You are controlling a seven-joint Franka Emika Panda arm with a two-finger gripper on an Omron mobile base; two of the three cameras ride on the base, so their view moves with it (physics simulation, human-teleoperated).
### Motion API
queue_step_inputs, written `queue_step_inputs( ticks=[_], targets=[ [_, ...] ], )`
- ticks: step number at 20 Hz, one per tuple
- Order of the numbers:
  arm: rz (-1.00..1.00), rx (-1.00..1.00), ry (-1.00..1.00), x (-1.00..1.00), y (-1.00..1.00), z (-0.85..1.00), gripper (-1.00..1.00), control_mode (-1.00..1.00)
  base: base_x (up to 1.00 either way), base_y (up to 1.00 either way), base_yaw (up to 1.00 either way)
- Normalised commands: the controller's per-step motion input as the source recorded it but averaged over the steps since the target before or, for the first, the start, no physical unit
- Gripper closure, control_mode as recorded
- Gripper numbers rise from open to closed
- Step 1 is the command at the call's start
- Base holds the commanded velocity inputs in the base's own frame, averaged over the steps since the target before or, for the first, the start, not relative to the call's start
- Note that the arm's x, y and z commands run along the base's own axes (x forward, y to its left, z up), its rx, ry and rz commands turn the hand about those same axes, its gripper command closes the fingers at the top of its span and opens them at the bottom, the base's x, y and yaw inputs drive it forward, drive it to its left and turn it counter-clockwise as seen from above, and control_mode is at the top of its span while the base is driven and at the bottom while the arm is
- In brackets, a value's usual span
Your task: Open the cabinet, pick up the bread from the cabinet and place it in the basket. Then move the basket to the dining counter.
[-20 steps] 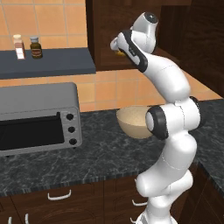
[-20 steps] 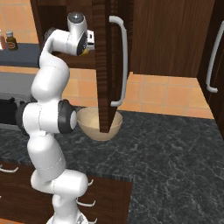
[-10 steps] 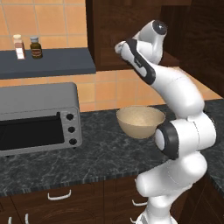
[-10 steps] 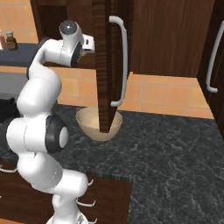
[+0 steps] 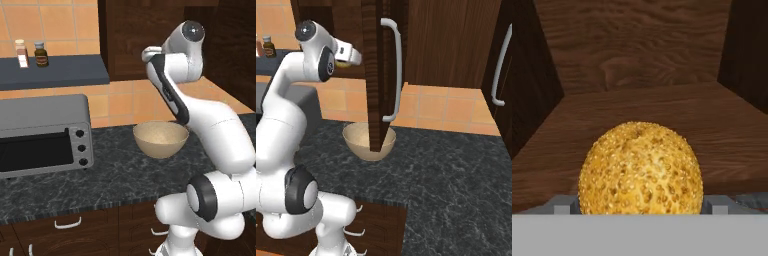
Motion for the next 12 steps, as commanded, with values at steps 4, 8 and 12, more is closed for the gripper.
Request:
queue_step_inputs(
  ticks=[4, 8, 12],
  targets=[
    [-0.15, 0.08, 0.30, -1.00, -0.09, 0.00, 1.00, -1.00, 0.00, 0.00, 0.00],
    [-0.08, 0.08, 0.50, -1.00, -0.08, -0.07, 1.00, -1.00, 0.00, 0.00, 0.00],
    [-0.06, 0.10, 0.63, -1.00, -0.13, -0.03, 1.00, -1.00, 0.00, 0.00, 0.00]
  ],
)
